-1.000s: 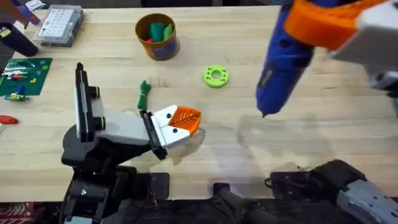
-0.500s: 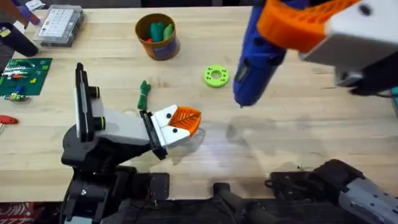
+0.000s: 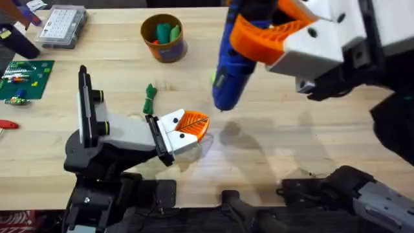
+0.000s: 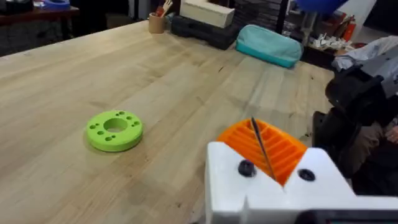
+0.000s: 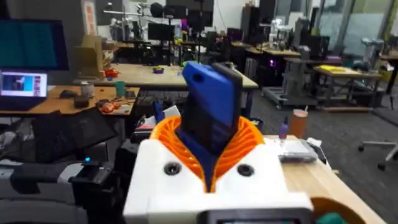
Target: Pick up the gripper from the table and insert it into the empty holder that is missing its gripper. Then pick up a screw, insert it into the mounting hole, and use the screwdriver to tighten it. Finally, clean up the table by picking up the vegetable and placing it into the bucket.
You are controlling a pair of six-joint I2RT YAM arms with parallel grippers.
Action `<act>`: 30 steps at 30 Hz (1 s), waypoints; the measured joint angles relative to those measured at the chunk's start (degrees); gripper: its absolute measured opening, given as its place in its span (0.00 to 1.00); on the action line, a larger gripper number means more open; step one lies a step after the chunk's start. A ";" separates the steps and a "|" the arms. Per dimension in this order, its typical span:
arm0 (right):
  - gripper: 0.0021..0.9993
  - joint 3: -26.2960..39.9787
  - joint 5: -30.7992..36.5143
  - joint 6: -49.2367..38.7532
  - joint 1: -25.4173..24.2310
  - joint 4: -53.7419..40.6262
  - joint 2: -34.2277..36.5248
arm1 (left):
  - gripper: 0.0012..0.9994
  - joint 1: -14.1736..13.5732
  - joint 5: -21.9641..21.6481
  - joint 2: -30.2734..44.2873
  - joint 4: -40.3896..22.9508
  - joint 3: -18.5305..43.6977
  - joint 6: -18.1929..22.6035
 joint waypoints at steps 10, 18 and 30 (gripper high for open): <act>0.02 0.58 0.00 2.17 3.19 7.31 7.88 | 0.02 0.02 0.00 0.01 0.02 0.00 0.00; 0.02 4.86 0.01 2.16 5.62 8.05 10.93 | 0.02 0.02 0.00 0.01 0.00 0.00 0.00; 0.02 11.78 -0.96 0.74 8.96 7.98 18.41 | 0.02 -0.01 0.00 0.00 0.00 0.00 0.00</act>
